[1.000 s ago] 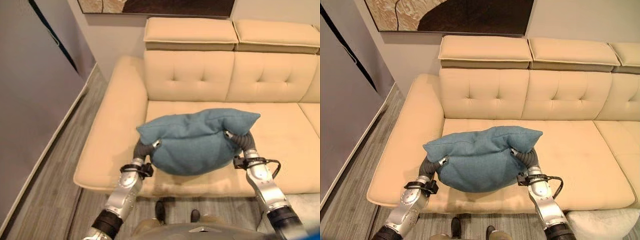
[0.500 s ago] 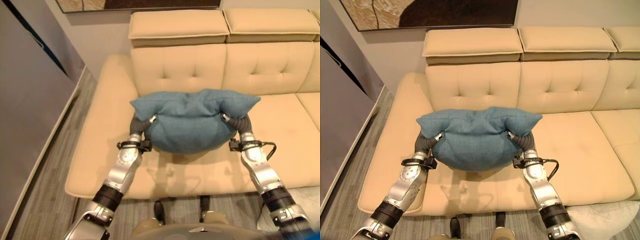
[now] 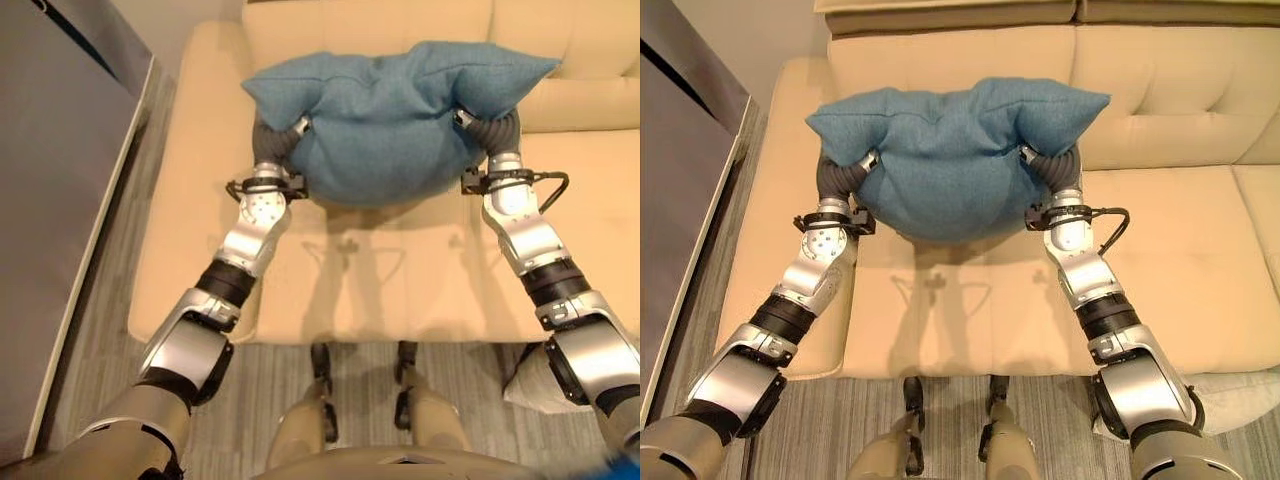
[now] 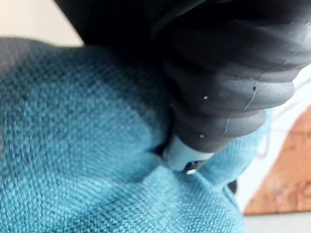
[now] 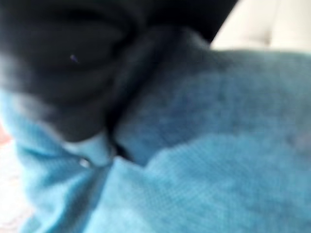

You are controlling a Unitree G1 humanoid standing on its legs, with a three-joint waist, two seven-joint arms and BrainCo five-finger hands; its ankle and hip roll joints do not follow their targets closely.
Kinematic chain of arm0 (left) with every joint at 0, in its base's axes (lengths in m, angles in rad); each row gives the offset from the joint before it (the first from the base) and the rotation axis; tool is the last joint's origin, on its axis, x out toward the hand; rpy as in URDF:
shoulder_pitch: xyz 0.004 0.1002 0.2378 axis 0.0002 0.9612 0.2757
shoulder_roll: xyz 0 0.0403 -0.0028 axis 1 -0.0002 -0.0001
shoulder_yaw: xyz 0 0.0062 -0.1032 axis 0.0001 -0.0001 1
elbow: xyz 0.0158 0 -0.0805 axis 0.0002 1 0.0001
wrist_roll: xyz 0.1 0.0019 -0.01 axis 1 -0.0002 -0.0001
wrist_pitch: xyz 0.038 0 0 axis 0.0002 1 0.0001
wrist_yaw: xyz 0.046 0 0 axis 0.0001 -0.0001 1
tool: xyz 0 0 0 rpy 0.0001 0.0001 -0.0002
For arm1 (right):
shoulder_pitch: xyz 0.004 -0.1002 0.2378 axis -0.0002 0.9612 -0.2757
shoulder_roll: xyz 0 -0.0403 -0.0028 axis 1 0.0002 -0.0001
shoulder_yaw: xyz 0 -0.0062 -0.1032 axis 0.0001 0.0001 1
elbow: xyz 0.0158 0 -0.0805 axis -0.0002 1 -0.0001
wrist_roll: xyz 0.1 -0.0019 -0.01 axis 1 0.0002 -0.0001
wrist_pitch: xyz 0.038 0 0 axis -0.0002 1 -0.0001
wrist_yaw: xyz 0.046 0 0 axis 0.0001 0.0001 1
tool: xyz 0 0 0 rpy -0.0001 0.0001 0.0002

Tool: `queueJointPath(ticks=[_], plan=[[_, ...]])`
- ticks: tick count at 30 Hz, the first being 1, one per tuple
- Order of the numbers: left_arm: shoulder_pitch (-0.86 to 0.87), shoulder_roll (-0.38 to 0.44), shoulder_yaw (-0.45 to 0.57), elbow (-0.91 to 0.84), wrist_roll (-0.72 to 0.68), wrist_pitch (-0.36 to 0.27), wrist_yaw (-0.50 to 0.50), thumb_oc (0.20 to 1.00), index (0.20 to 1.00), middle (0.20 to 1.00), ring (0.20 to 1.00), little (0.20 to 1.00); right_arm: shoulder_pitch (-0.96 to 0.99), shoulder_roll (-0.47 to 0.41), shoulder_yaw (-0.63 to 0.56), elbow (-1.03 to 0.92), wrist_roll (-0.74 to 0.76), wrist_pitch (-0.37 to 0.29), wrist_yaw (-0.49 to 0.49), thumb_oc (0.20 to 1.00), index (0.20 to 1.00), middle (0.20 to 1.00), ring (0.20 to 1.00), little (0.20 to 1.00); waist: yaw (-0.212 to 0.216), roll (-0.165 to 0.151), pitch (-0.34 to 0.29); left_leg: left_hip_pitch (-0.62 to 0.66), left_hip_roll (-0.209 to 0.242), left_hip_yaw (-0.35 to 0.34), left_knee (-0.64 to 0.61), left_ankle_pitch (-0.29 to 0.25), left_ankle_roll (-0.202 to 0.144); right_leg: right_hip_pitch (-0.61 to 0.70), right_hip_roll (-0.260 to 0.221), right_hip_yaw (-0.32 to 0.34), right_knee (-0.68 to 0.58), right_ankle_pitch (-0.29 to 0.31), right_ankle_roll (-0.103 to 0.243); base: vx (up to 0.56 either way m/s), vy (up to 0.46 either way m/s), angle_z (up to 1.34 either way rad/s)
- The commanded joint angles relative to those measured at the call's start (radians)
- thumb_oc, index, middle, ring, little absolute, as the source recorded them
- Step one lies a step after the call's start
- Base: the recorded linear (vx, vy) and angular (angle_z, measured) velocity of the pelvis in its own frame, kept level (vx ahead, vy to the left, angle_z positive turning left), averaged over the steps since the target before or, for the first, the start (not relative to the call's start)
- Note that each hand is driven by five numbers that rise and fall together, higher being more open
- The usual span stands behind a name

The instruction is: Pick up all the scattered cushions and arrange them neatly on the sofa.

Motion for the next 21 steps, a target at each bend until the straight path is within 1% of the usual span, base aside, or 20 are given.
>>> queueJointPath(ticks=[1,4,7,10,15,16,17,18,19,20,21], plan=[[-0.234,0.019,-0.074,0.015,0.021,-0.122,-0.020,0.200,0.200,0.200,0.200,0.200,-0.212,0.033,0.071,-0.031,0.020,-0.109,0.002,0.200,0.200,0.200,0.200,0.200,0.013,-0.042,0.006,0.025,-0.012,-0.028,0.004,-0.047,-0.052,-0.044,-0.027,0.019,0.152,-0.113,0.080,0.00,-0.015,0.15],[-0.271,0.029,-0.082,0.042,0.009,-0.121,-0.017,0.200,0.200,0.200,0.200,0.200,-0.233,0.040,0.080,-0.014,0.017,-0.107,-0.010,0.200,0.200,0.200,0.200,0.200,0.014,-0.036,0.020,-0.001,-0.011,-0.038,0.004,-0.038,-0.058,-0.065,-0.027,0.022,0.154,-0.107,0.080,0.00,-0.012,0.08],[-0.257,0.019,-0.078,0.034,0.003,-0.122,-0.021,0.200,0.200,0.200,0.200,0.200,-0.221,0.050,0.077,-0.010,0.003,-0.102,-0.015,0.200,0.200,0.200,0.200,0.200,0.013,-0.032,0.025,-0.019,-0.013,-0.043,0.004,-0.034,-0.063,-0.079,-0.026,0.018,0.149,-0.104,0.081,0.00,0.001,0.09],[-0.260,0.007,-0.086,0.050,-0.004,-0.119,-0.026,0.200,0.200,0.200,0.200,0.200,-0.221,0.067,0.089,0.002,-0.001,-0.102,-0.016,0.200,0.200,0.200,0.200,0.200,0.009,-0.032,0.023,-0.031,-0.013,-0.046,0.004,-0.038,-0.062,-0.091,-0.024,0.022,0.146,-0.103,0.081,0.02,-0.002,0.05],[-0.290,0.014,-0.099,0.097,0.012,-0.106,-0.024,0.200,0.200,0.200,0.200,0.200,-0.245,0.071,0.102,0.033,-0.016,-0.096,-0.022,0.200,0.200,0.200,0.200,0.200,0.007,-0.032,0.035,-0.058,-0.014,-0.044,0.004,-0.029,-0.067,-0.118,-0.023,0.030,0.136,-0.087,0.083,-0.01,-0.004,-0.01],[-0.303,0.017,-0.106,0.119,0.024,-0.098,-0.024,0.225,0.225,0.225,0.225,0.225,-0.253,0.071,0.108,0.047,-0.025,-0.094,-0.025,0.200,0.200,0.200,0.200,0.200,0.006,-0.032,0.037,-0.070,-0.014,-0.041,0.004,-0.028,-0.068,-0.129,-0.021,0.033,0.133,-0.083,0.084,0.00,0.000,0.00],[-0.317,0.021,-0.108,0.141,0.029,-0.094,-0.024,0.448,0.448,0.448,0.448,0.448,-0.265,0.068,0.113,0.059,-0.036,-0.089,-0.030,0.200,0.200,0.200,0.200,0.200,0.005,-0.033,0.037,-0.079,-0.014,-0.040,0.004,-0.026,-0.069,-0.136,-0.020,0.035,0.129,-0.077,0.085,-0.05,-0.022,0.00],[-0.359,0.034,-0.124,0.188,0.051,-0.079,-0.013,1.000,1.000,1.000,1.000,1.000,-0.301,0.061,0.118,0.089,-0.074,-0.078,-0.059,0.558,0.558,0.558,0.558,0.558,0.002,-0.035,0.038,-0.105,-0.014,-0.037,0.004,-0.020,-0.071,-0.157,-0.015,0.039,0.112,-0.063,0.089,-0.03,-0.020,0.00],[-0.360,0.034,-0.124,0.189,0.051,-0.080,-0.013,1.000,1.000,1.000,1.000,1.000,-0.302,0.061,0.118,0.090,-0.074,-0.078,-0.060,0.655,0.655,0.655,0.655,0.655,0.002,-0.035,0.038,-0.106,-0.014,-0.037,0.004,-0.020,-0.071,-0.158,-0.015,0.039,0.112,-0.063,0.089,-0.04,-0.024,-0.02],[-0.394,0.040,-0.134,0.220,0.073,-0.069,0.000,1.000,1.000,1.000,1.000,1.000,-0.327,0.052,0.124,0.121,-0.110,-0.066,-0.087,1.000,1.000,1.000,1.000,1.000,0.000,-0.036,0.037,-0.119,-0.014,-0.039,0.004,-0.016,-0.072,-0.168,-0.013,0.039,0.102,-0.055,0.091,-0.04,-0.031,-0.04],[-0.451,0.060,-0.145,0.268,0.097,-0.063,0.026,1.000,1.000,1.000,1.000,1.000,-0.392,0.029,0.139,0.192,-0.163,-0.043,-0.136,1.000,1.000,1.000,1.000,1.000,-0.001,-0.038,0.034,-0.153,-0.015,-0.041,0.004,-0.012,-0.075,-0.188,-0.008,0.040,0.078,-0.037,0.098,-0.06,-0.045,-0.03]])
